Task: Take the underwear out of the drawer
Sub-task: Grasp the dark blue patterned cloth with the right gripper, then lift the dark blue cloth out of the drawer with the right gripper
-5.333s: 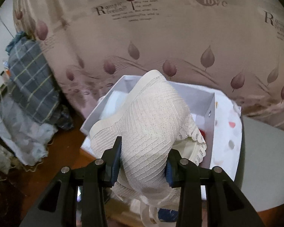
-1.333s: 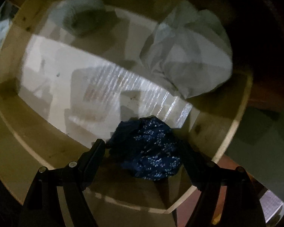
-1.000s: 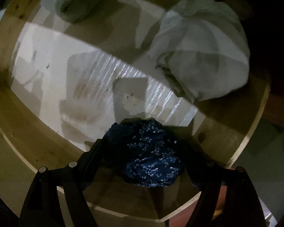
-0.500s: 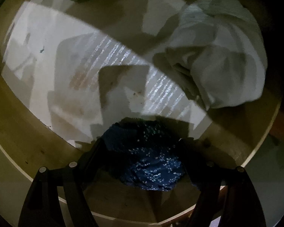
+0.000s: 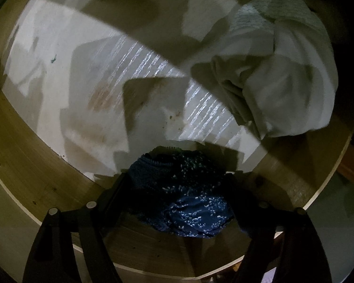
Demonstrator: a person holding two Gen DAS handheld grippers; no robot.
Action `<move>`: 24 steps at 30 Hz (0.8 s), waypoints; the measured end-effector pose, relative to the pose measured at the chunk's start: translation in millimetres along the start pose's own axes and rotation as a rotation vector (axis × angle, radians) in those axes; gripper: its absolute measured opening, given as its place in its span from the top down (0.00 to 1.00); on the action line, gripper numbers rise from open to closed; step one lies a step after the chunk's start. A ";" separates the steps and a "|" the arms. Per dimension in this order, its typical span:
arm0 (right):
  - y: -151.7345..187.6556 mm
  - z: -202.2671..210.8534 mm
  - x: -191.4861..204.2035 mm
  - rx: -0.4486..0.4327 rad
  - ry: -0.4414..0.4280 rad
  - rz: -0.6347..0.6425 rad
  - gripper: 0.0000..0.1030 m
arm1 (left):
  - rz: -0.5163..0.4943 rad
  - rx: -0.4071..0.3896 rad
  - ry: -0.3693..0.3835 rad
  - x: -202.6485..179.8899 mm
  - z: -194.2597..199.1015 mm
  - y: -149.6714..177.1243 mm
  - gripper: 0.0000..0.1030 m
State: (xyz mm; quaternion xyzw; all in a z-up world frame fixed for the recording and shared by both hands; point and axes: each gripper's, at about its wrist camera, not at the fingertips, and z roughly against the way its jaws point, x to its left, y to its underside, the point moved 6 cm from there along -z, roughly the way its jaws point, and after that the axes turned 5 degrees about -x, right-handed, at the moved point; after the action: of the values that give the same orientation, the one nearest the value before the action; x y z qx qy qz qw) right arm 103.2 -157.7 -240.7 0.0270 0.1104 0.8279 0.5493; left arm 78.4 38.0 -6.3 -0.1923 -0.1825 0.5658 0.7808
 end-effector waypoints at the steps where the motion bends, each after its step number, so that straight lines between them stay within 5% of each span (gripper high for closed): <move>1: 7.3 0.8 -2.5 0.001 -0.024 -0.001 0.40 | 0.001 0.000 0.001 -0.1 -0.1 0.0 0.42; 2: 24.2 6.6 -2.7 0.003 -0.049 -0.012 0.47 | 0.004 0.000 0.003 0.0 0.0 0.0 0.42; 14: 32.7 9.7 -5.9 -0.023 -0.049 -0.025 0.65 | 0.011 0.006 0.004 2.3 -1.7 0.1 0.42; 24: 40.6 30.8 -3.6 -0.117 -0.041 -0.081 0.71 | 0.028 0.024 0.009 3.5 -5.9 1.4 0.42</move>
State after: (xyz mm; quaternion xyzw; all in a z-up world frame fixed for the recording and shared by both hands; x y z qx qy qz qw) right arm 73.0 -171.4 -201.8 0.0073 0.0516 0.8091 0.5853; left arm 81.3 41.2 -11.8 -0.1878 -0.1695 0.5779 0.7759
